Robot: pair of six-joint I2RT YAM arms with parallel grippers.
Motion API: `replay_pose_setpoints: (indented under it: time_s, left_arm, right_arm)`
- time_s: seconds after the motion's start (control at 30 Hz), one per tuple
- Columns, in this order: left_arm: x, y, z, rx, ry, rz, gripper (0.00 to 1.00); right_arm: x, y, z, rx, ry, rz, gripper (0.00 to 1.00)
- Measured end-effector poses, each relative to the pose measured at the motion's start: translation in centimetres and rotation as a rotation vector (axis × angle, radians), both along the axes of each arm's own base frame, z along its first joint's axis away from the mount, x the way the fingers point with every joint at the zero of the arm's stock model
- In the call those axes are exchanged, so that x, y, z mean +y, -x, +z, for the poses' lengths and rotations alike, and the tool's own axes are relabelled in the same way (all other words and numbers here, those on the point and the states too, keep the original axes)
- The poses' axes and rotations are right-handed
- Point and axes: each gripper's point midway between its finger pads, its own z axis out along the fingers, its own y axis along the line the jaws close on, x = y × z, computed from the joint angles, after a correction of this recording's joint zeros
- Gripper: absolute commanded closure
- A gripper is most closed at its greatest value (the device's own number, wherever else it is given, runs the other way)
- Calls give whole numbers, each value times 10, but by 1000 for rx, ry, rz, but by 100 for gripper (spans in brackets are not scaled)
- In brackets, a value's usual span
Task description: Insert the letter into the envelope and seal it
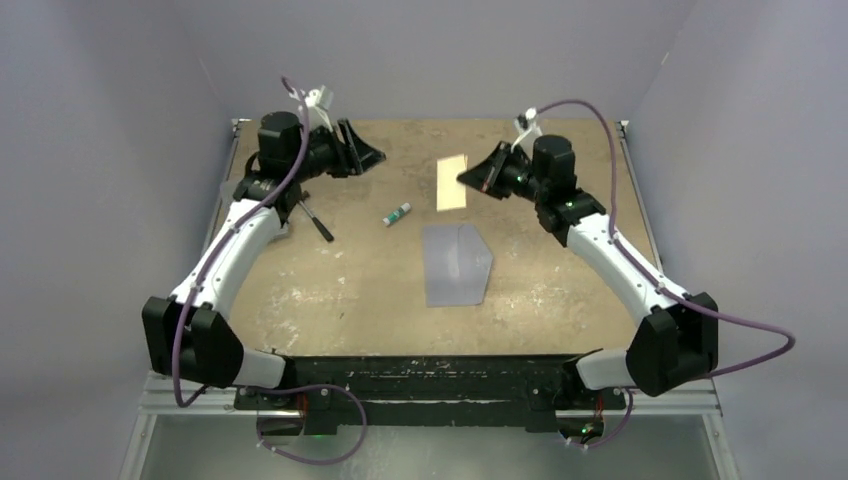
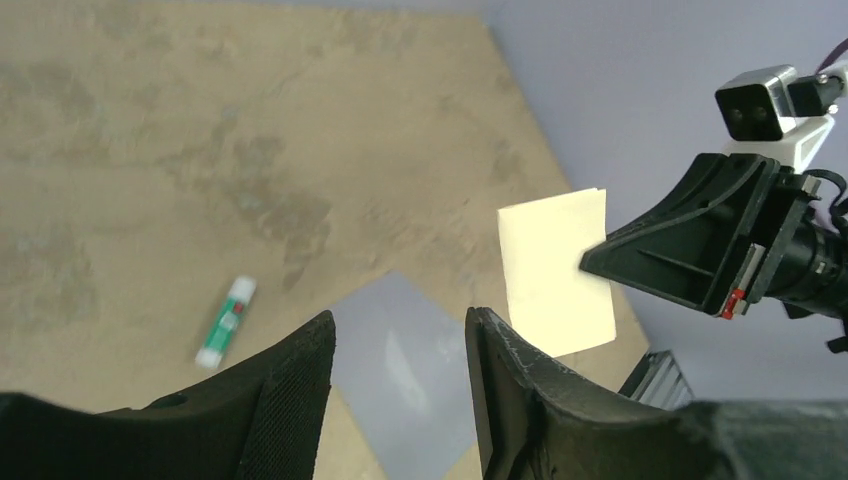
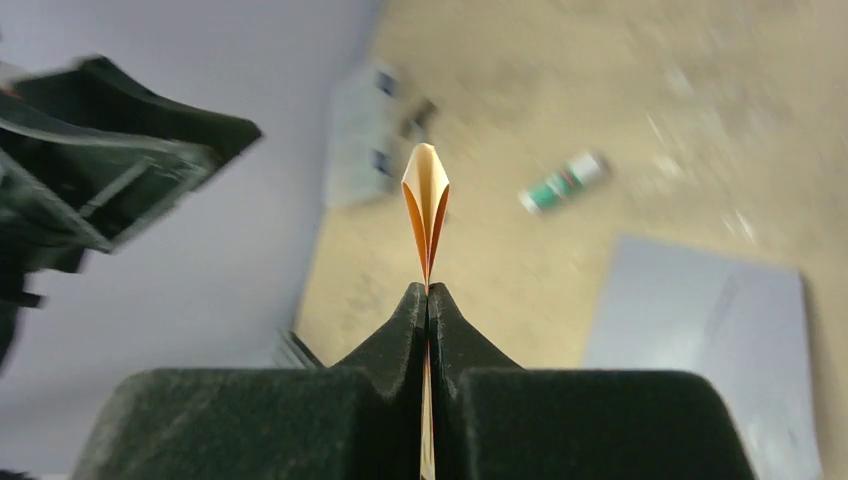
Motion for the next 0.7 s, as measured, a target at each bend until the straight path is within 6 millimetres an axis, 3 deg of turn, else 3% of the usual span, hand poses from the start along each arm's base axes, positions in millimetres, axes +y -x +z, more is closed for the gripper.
replay_pose_setpoints:
  time_s: [0.13, 0.23, 0.33, 0.43, 0.53, 0.63, 0.7]
  left_arm:
    - [-6, -1, -97, 215, -67, -10, 46]
    - [-22, 19, -173, 394, -141, -35, 47]
    - [-48, 43, -227, 520, -218, -80, 50]
    - [-59, 60, -263, 591, -252, -68, 51]
    - [-55, 65, -293, 652, -250, 1, 51]
    - [-56, 58, -310, 680, -242, 41, 51]
    - [-61, 49, -308, 658, -229, 53, 52]
  right_arm:
    - [-13, 16, -112, 232, 139, -20, 100]
    - [-24, 30, -161, 328, 196, -32, 100]
    - [-33, 37, -194, 370, 230, -44, 100]
    - [-42, 36, -212, 359, 243, -68, 100]
    - [-51, 34, -227, 344, 246, -91, 100]
    - [-55, 27, -239, 336, 257, -103, 100]
    - [-61, 22, -246, 328, 271, -120, 100]
